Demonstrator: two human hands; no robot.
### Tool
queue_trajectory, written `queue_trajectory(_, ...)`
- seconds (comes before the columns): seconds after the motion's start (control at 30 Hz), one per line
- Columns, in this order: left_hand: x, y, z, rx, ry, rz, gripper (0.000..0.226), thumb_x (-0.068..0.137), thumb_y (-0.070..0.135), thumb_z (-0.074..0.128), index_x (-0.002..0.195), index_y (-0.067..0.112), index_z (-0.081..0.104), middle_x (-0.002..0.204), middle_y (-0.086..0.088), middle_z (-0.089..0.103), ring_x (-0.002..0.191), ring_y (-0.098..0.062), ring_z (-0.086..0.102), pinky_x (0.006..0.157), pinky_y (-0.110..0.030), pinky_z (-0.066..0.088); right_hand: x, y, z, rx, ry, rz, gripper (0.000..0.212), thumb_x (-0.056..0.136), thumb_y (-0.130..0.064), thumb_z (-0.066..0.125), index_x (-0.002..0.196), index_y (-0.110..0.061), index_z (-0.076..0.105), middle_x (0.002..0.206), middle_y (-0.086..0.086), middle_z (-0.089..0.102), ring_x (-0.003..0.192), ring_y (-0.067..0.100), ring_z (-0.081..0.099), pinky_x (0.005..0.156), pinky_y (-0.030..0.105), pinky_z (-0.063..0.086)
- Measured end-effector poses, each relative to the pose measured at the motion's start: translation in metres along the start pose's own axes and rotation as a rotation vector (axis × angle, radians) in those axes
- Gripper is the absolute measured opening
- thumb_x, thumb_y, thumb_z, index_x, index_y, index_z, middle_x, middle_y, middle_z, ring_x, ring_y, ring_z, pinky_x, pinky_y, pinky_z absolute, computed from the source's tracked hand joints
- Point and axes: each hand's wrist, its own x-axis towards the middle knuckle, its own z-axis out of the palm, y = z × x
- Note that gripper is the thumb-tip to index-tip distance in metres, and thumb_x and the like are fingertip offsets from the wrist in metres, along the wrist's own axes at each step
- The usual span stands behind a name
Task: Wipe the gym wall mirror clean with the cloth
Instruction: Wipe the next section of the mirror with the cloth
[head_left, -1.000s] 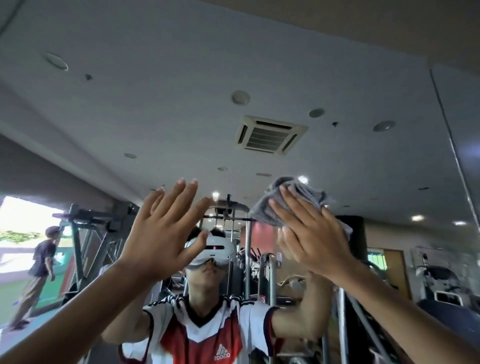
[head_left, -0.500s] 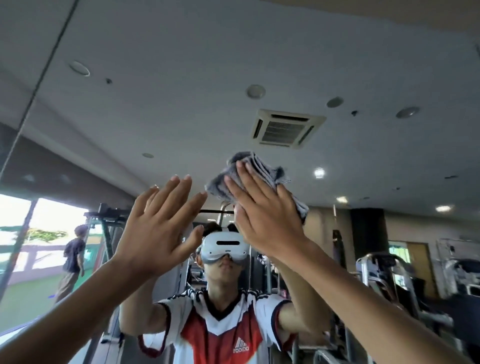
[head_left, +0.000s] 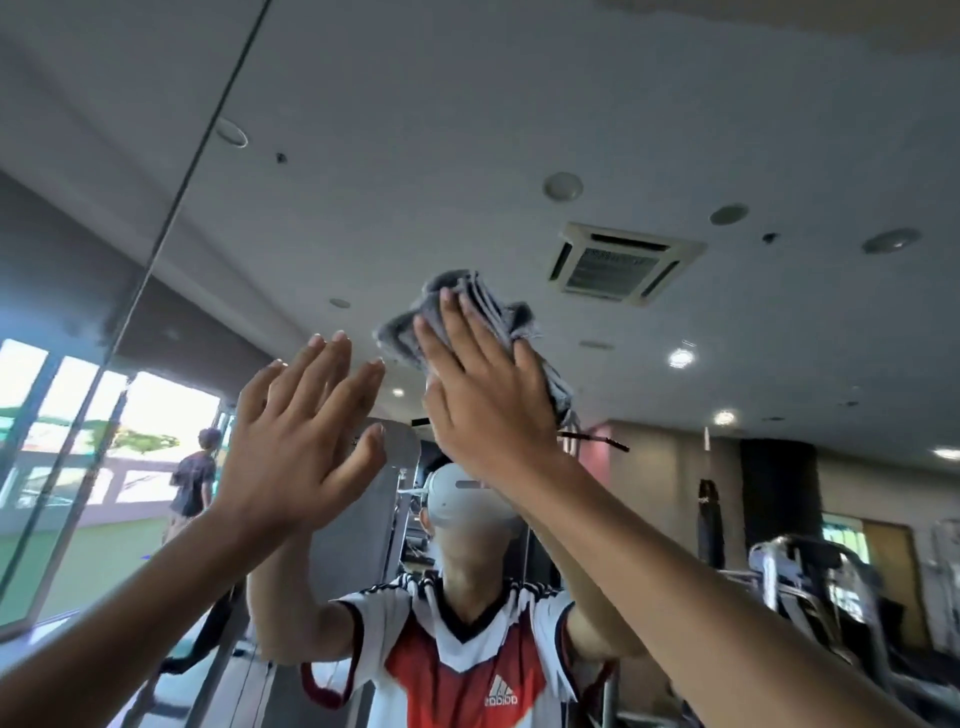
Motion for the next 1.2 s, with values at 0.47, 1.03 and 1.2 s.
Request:
queue_trajectory(0.47,-0.059,-0.091,-0.012,0.105,-0.001,-0.245,0.065,0.097,0.057,0.02,0.156,0.031,0.029,0.166,-0.004,0.02,0.154,-0.019,0.015,0.119,-0.048,0.017,0.088,-0.061,0.004,-0.001,0.008,0.122,0.059,0.103,-0.036,0.024,0.159,-0.021,0.015,0.168,0.006,0.004,0.152,0.016,0.011,0.109,0.046,0.027)
queue_trajectory(1.03,-0.079,-0.093,-0.003,0.004,0.12,-0.428,0.071,0.096,0.054,0.024,0.158,0.018,0.025,0.166,-0.003,0.019,0.154,-0.013,0.01,0.124,-0.036,0.006,0.135,-0.152,0.011,0.058,-0.088,-0.169,0.058,0.105,-0.038,0.024,0.16,-0.024,0.012,0.168,0.002,0.0,0.153,0.016,0.007,0.116,0.046,0.017)
queue_trajectory(1.2,-0.081,-0.087,-0.004,-0.003,0.149,-0.519,0.079,0.094,0.056,0.026,0.156,0.006,0.026,0.165,-0.01,0.022,0.153,-0.019,0.016,0.124,-0.043,0.014,0.095,-0.175,0.02,0.051,-0.117,-0.513,0.056,0.102,-0.034,0.031,0.157,-0.027,0.027,0.167,-0.001,0.012,0.15,0.012,0.019,0.113,0.043,0.023)
